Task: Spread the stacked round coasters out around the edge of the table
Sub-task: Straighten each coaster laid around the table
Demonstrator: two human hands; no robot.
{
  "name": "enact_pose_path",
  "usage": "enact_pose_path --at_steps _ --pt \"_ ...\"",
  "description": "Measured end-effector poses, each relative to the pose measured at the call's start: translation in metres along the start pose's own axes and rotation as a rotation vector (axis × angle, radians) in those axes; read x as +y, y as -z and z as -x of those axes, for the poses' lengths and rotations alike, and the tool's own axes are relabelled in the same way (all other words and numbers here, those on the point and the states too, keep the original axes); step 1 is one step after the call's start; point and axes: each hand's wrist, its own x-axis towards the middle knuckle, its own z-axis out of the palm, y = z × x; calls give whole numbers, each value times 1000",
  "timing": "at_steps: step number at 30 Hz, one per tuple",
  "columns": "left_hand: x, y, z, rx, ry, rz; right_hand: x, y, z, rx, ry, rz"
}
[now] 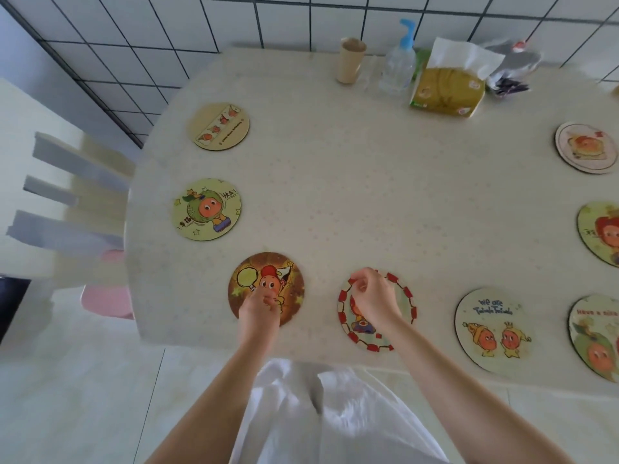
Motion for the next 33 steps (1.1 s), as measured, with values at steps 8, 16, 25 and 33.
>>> enact_pose_path --at_steps 8,16,25,33 --pt "-35 39 -30 100 190 81 -44 -63 4 -144 -87 -44" --pt "-42 52 -60 -10 327 308 -59 -85 7 -36 -224 -98" --pt "-58 68 -75 -107 258 402 -65 -98 17 13 -323 -225" --pt "-75 86 -76 -142 259 458 -69 -118 28 3 -386 -346"
